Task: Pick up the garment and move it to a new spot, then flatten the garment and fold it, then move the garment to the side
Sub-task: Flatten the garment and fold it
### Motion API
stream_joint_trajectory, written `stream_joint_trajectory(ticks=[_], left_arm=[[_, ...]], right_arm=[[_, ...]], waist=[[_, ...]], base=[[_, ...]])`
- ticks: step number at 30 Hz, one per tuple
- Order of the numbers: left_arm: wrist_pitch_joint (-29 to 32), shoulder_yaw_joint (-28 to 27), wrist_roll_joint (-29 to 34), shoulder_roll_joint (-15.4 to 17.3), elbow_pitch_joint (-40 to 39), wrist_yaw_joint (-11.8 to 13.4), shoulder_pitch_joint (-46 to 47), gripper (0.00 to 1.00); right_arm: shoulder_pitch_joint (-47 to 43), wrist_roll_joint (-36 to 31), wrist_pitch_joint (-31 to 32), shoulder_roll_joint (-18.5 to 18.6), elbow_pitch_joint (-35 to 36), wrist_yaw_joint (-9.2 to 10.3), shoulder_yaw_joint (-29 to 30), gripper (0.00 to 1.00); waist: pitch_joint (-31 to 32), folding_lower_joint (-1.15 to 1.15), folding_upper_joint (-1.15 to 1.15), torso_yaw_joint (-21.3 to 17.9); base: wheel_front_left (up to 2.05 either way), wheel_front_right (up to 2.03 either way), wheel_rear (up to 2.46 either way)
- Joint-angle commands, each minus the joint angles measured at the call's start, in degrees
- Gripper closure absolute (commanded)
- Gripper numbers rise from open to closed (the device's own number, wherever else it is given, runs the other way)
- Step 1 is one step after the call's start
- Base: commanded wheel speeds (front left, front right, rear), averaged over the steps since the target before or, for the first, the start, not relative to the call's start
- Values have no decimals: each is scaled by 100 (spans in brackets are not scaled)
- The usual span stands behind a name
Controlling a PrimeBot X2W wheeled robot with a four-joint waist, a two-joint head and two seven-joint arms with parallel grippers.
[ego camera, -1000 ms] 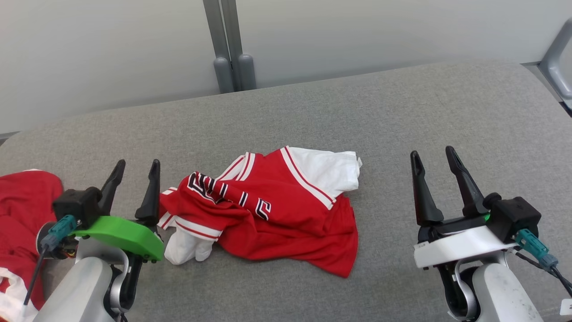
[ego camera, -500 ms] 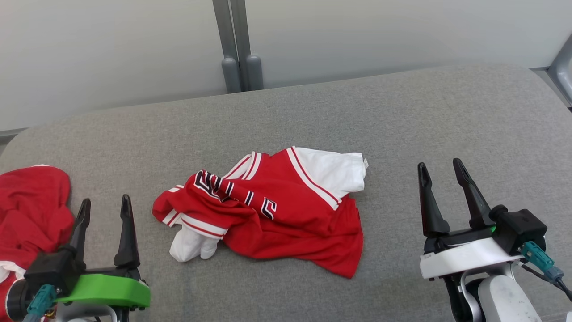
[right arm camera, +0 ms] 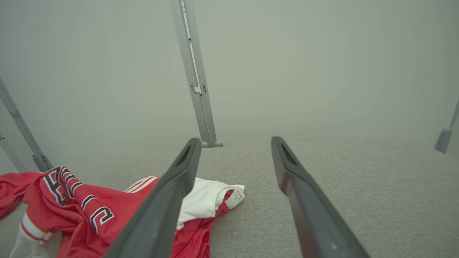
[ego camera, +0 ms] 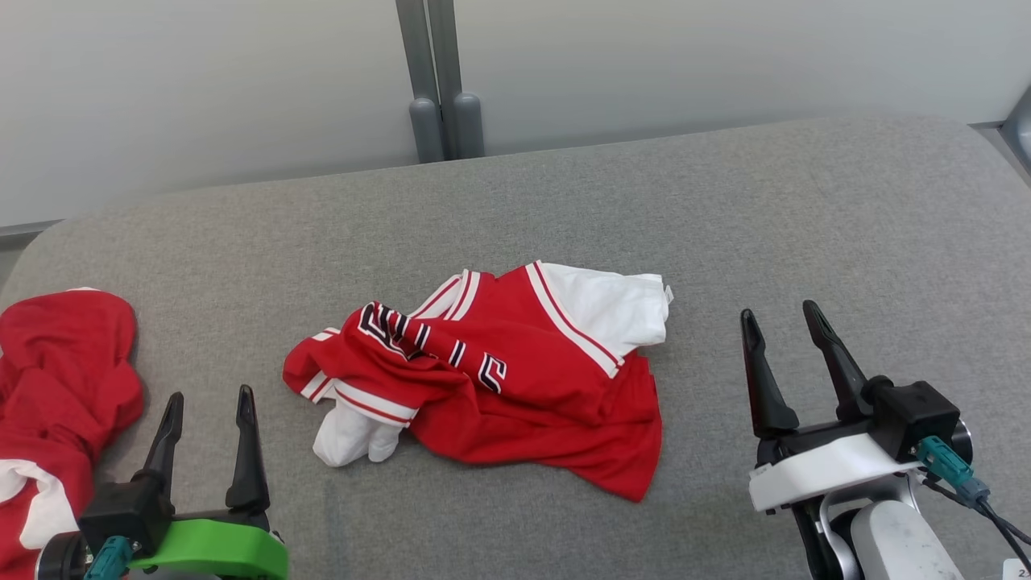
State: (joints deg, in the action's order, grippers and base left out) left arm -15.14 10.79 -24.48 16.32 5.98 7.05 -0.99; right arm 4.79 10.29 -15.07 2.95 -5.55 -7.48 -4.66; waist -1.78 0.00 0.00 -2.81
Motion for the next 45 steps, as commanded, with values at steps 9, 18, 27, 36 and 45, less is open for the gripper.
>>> stream_joint_trajectory(ticks=[9, 18, 27, 36, 45], left_arm=[[-1, -226, 342, -271, 143, -281, 75, 0], [-1, -340, 553, -428, 175, -443, 107, 0], [-1, -441, 613, -539, 236, -559, 134, 0], [-1, -466, 637, -615, 325, -698, 208, 0], [-1, -476, 639, -706, 428, -796, 335, 0]], right_arm=[[45, 33, -16, 0, -87, -3, -18, 0], [28, 23, -16, -1, -122, -3, -55, 0], [77, 62, -16, -1, -194, -3, -82, 0], [319, 246, 50, 107, -689, -3, -232, 0], [878, 737, 1218, 407, -1475, -3, -460, 0]], waist=[[10, 0, 0, 110], [54, 0, 0, 131], [39, 0, 0, 144], [-3, 0, 0, 347], [-139, 0, 0, 771]], base=[[0, 0, 0], [0, 0, 0], [0, 0, 0], [0, 0, 0], [0, 0, 0]])
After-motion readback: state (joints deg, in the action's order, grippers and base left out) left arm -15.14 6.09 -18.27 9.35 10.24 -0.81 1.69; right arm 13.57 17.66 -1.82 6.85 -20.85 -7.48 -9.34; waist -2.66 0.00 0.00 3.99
